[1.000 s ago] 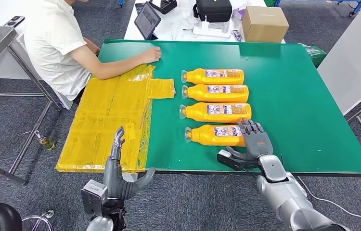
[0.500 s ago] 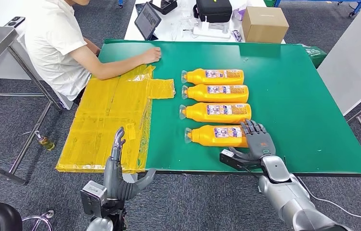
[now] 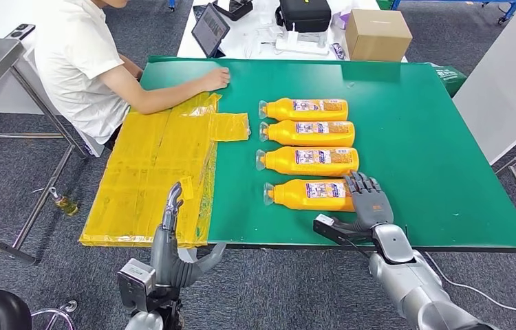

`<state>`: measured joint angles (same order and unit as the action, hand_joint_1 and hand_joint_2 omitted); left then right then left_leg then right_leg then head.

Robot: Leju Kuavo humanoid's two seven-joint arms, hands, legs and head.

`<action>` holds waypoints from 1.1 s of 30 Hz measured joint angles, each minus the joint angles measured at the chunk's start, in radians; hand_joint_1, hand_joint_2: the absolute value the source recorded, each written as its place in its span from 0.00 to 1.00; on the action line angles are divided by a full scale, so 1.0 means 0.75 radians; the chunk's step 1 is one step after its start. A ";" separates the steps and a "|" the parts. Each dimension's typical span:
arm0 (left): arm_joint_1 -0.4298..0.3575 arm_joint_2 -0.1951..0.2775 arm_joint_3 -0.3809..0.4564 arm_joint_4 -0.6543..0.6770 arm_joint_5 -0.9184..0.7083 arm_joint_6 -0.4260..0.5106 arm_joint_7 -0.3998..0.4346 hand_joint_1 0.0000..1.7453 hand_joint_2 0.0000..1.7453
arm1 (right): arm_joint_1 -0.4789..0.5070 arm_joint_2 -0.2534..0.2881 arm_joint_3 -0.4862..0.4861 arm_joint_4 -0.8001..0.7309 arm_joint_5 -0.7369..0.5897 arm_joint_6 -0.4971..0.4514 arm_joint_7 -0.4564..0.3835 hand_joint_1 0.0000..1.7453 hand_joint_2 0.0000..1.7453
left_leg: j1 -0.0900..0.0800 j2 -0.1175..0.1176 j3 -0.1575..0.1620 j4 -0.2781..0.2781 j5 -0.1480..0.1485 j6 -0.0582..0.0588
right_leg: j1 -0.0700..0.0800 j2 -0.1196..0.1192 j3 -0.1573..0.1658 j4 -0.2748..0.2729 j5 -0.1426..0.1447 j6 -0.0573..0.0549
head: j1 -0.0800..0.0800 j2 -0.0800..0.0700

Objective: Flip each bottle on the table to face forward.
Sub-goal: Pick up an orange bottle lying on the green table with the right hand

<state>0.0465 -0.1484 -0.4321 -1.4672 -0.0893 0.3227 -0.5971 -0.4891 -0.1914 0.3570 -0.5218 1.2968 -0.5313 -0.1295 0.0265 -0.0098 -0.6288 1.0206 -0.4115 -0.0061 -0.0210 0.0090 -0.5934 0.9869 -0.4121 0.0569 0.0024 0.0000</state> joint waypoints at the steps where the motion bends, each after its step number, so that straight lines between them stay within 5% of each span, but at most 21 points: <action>1: 0.000 0.000 -0.001 0.000 0.000 0.000 0.000 0.00 1.00 | 0.000 0.001 0.002 -0.002 -0.002 -0.004 0.000 0.00 1.00 | 0.000 0.000 0.000 0.000 0.000 0.000 | 0.000 0.000 0.000 0.000 0.000 0.000 | 0.000 0.000; 10: 0.001 0.000 -0.006 0.000 0.005 -0.004 0.002 0.00 1.00 | -0.001 0.004 0.012 -0.011 0.003 -0.010 -0.003 0.00 1.00 | 0.000 -0.001 0.002 0.000 0.001 0.001 | 0.000 0.000 0.002 -0.001 0.000 0.000 | 0.000 0.000; 14: 0.001 0.000 -0.006 0.000 0.007 -0.008 0.002 0.00 1.00 | 0.000 0.003 0.013 -0.011 -0.004 -0.009 -0.015 0.89 1.00 | 0.000 0.000 0.003 0.000 0.001 0.001 | 0.000 0.000 0.002 -0.001 0.001 0.001 | 0.000 0.000; 15: 0.001 0.000 -0.006 0.000 0.009 -0.010 0.002 0.00 1.00 | 0.001 0.002 0.013 -0.010 -0.012 -0.007 -0.026 0.93 1.00 | 0.000 0.000 0.003 0.000 0.001 0.001 | 0.000 0.000 0.002 -0.001 0.001 0.001 | 0.000 0.000; 22: 0.000 0.000 -0.007 0.000 0.035 -0.029 0.003 0.00 1.00 | 0.004 -0.009 0.001 -0.007 -0.164 0.020 -0.141 0.98 1.00 | 0.000 0.000 0.002 0.000 0.001 0.001 | 0.000 0.000 0.002 -0.001 0.001 0.001 | 0.000 0.000; 33: -0.004 0.000 -0.015 0.005 0.069 -0.049 -0.002 0.00 1.00 | -0.021 -0.032 -0.046 0.074 -0.225 0.042 -0.156 1.00 1.00 | 0.000 -0.001 0.009 0.000 -0.003 0.003 | 0.000 0.000 -0.003 -0.003 -0.002 0.002 | 0.000 0.000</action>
<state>0.0436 -0.1484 -0.4434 -1.4637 -0.0376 0.2857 -0.5989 -0.5046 -0.2155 0.3228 -0.4659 1.1282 -0.4998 -0.2465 0.0263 -0.0105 -0.6222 1.0205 -0.4138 -0.0036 -0.0210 0.0089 -0.5954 0.9846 -0.4139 0.0586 0.0023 0.0000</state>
